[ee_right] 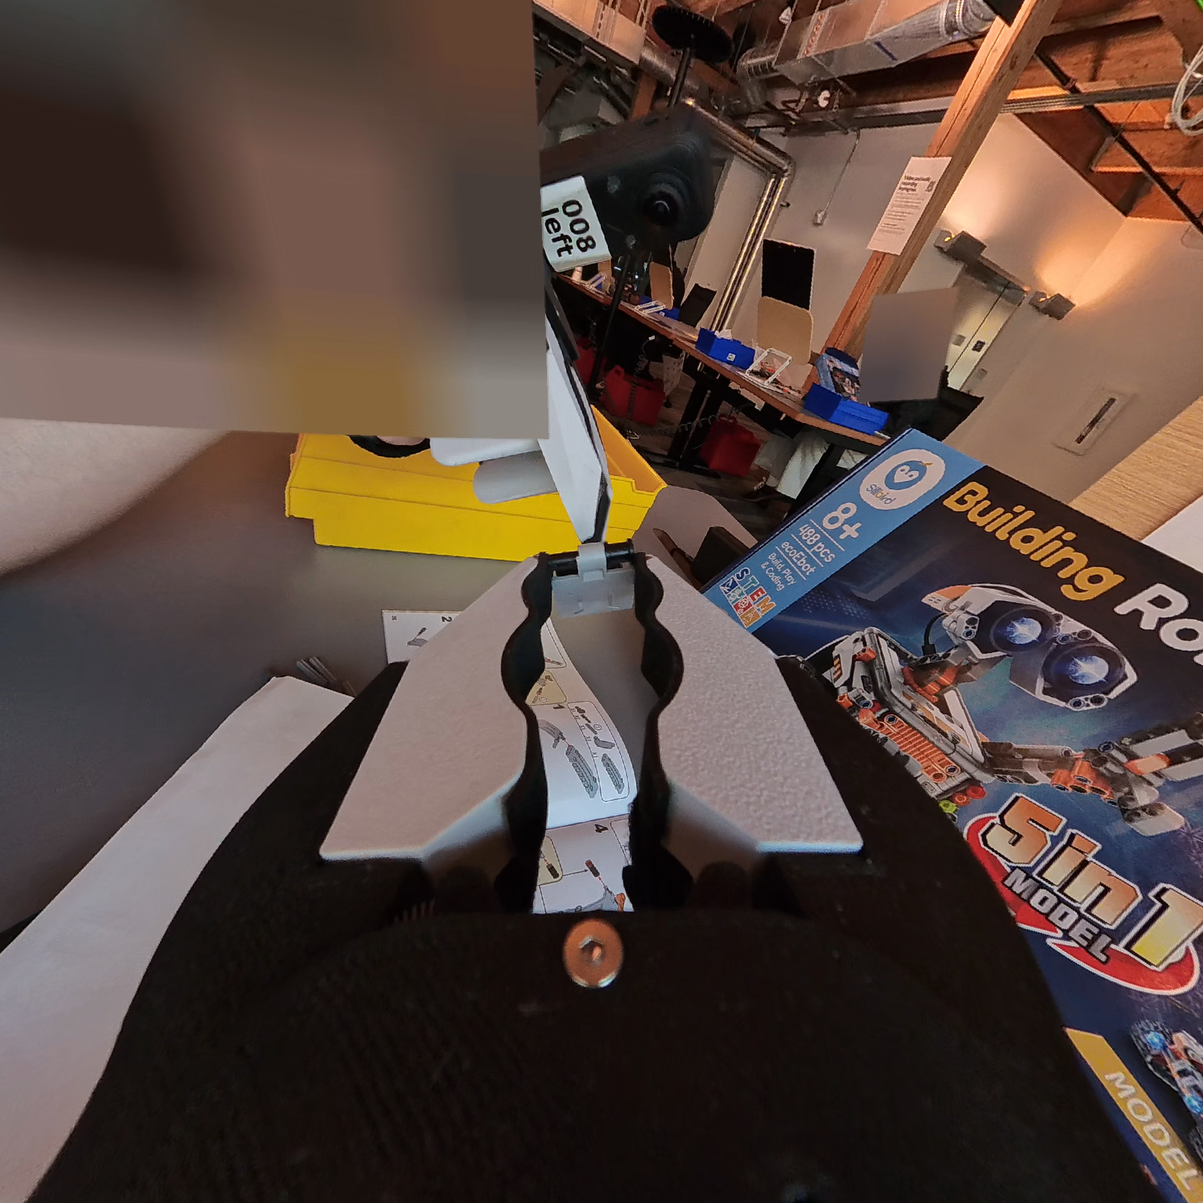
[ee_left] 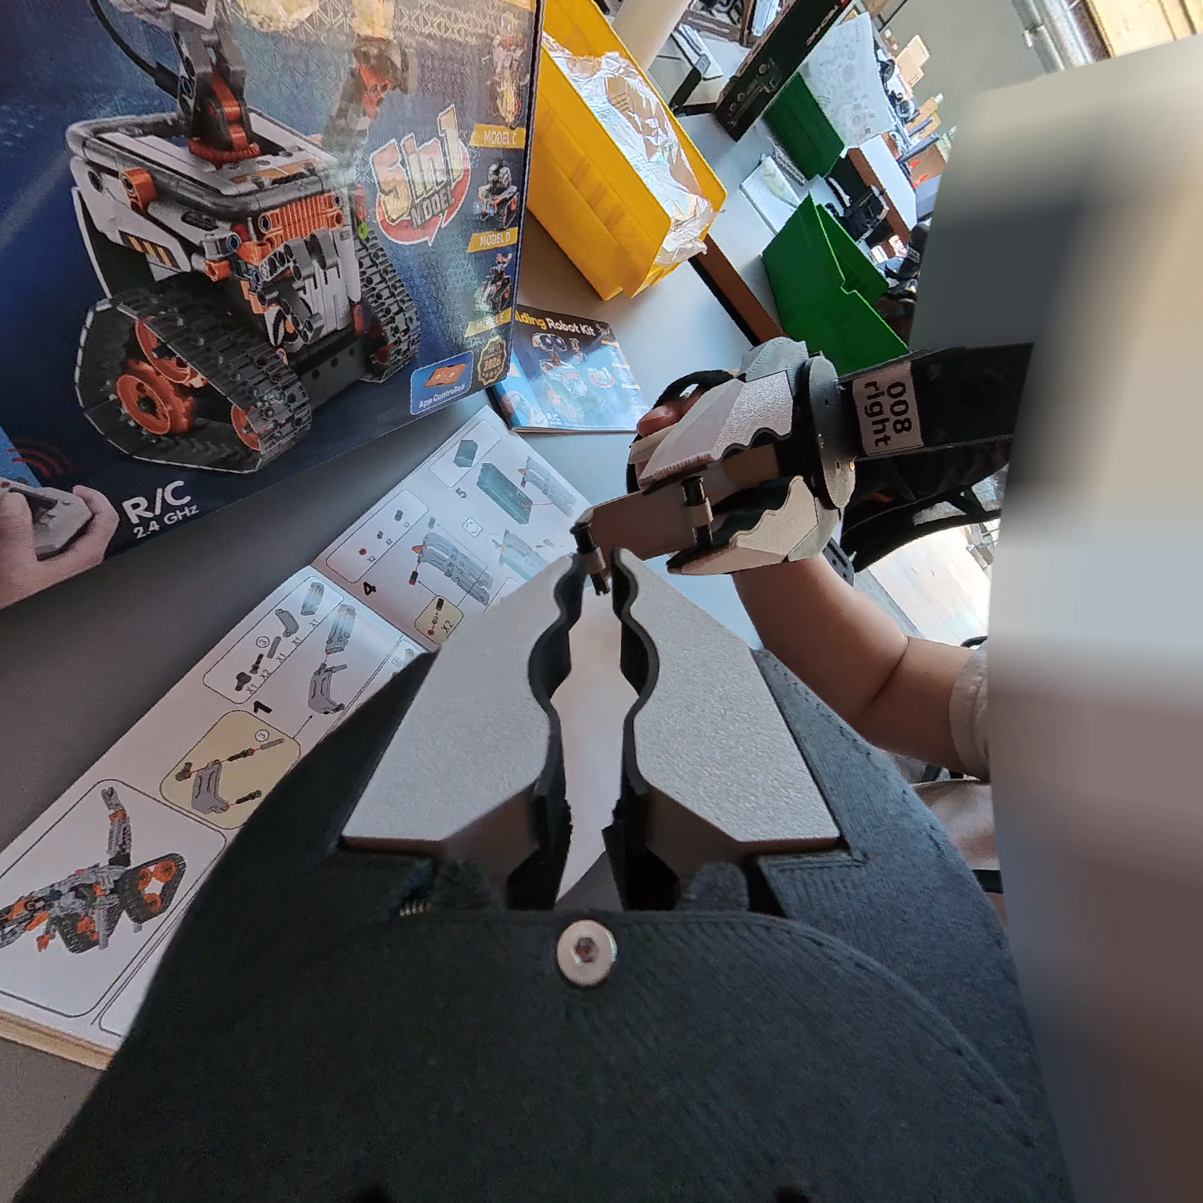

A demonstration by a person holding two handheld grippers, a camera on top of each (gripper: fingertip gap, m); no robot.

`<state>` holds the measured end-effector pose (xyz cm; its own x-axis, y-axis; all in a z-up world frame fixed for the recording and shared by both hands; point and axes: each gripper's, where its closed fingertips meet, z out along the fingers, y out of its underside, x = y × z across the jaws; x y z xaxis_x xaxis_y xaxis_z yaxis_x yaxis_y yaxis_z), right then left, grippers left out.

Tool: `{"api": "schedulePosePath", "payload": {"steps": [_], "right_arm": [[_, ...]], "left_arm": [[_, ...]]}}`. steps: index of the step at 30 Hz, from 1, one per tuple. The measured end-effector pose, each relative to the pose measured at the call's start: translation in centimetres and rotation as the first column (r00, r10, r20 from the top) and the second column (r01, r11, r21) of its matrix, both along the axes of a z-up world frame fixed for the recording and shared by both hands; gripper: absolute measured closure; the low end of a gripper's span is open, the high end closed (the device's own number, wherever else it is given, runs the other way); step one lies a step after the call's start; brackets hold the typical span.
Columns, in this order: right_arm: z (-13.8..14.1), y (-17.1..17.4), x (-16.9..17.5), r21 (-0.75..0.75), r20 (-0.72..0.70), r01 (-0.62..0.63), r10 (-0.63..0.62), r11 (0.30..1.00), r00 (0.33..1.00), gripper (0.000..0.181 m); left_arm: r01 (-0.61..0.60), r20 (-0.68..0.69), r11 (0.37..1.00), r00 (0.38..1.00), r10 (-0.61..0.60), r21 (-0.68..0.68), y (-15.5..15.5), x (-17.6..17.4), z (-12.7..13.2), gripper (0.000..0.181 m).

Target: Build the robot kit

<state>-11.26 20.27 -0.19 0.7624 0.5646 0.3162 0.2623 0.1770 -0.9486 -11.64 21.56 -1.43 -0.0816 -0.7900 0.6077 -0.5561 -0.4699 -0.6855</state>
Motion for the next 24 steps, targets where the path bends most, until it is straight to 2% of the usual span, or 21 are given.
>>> {"api": "schedulePosePath", "payload": {"steps": [1, 9, 14, 19, 24], "right_arm": [[0.0, 0.0, 0.0, 0.0, -0.003, 0.0, 0.0, 1.0, 1.0, 0.157], [-0.3, 0.2, 0.3, -0.015, -0.015, 0.004, -0.005, 1.0, 1.0, 0.157], [-0.8, 0.5, 0.7, -0.055, -0.046, 0.009, -0.011, 0.998, 0.999, 0.157], [-2.6, 1.4, 1.5, -0.254, -0.167, -0.004, -0.039, 0.967, 0.985, 0.158], [-3.9, 1.5, 1.5, -0.377, -0.292, -0.098, -0.018, 0.921, 0.956, 0.157]], "left_arm": [[0.008, 0.006, 1.0, 1.0, -0.008, -0.003, -0.1, 0.0, 0.1, 0.181], [0.004, 0.026, 1.0, 1.0, -0.004, 0.004, -0.1, -0.1, 0.6, 0.181], [-0.051, 0.057, 0.999, 0.997, 0.05, 0.004, 0.9, -0.2, 1.3, 0.179], [-0.102, 0.076, 0.995, 0.992, 0.1, 0.014, 1.9, -0.5, 1.8, 0.176], [-0.118, 0.082, 0.993, 0.99, 0.117, 0.016, 2.2, -0.7, 2.0, 0.176]]}}
